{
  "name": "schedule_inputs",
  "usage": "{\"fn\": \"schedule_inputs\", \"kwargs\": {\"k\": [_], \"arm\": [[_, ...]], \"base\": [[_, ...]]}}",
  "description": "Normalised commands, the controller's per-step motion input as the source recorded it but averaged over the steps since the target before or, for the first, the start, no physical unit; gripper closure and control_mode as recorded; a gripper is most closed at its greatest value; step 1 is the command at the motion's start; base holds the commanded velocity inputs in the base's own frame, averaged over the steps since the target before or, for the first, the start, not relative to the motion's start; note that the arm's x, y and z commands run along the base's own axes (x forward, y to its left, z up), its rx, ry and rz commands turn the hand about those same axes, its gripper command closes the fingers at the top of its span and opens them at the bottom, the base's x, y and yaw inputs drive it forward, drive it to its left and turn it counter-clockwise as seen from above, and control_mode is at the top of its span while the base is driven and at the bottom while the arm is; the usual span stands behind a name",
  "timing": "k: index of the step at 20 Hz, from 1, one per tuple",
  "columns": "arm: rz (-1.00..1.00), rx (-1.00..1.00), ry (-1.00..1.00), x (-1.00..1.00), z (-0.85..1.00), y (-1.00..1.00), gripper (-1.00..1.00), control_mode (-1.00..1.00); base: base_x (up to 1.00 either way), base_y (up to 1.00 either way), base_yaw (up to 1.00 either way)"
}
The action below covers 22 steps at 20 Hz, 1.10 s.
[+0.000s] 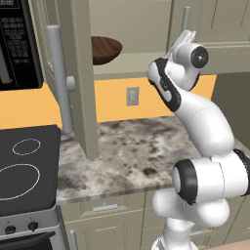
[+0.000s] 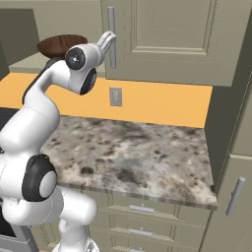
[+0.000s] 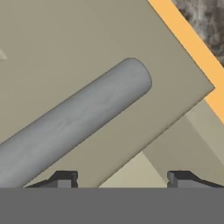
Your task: Open the cabinet. Pick the bowls from the counter and place them in the cabinet. Then close the cabinet.
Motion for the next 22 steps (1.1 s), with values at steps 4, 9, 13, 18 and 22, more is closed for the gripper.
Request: {"fn": "schedule_inputs", "kwargs": {"k": [4, 9, 13, 18, 22], "arm": [[0.00, 0.00, 0.00, 0.49, -0.20, -0.07, -1.00, -1.00], [0.00, -0.01, 0.06, 0.38, -0.03, -0.01, -1.00, -1.00], [0.00, -0.03, 0.13, 0.33, 0.00, -0.01, -1.00, -1.00], [0.00, -0.06, 0.12, 0.05, 0.00, 0.00, -1.00, -1.00], [0.00, -0.09, 0.06, -0.01, 0.00, 0.00, -1.00, -1.00]], "base": [[0.00, 0.00, 0.00], [0.00, 0.00, 0.00], [0.00, 0.00, 0.00], [0.00, 0.00, 0.00], [0.00, 0.00, 0.00]]}}
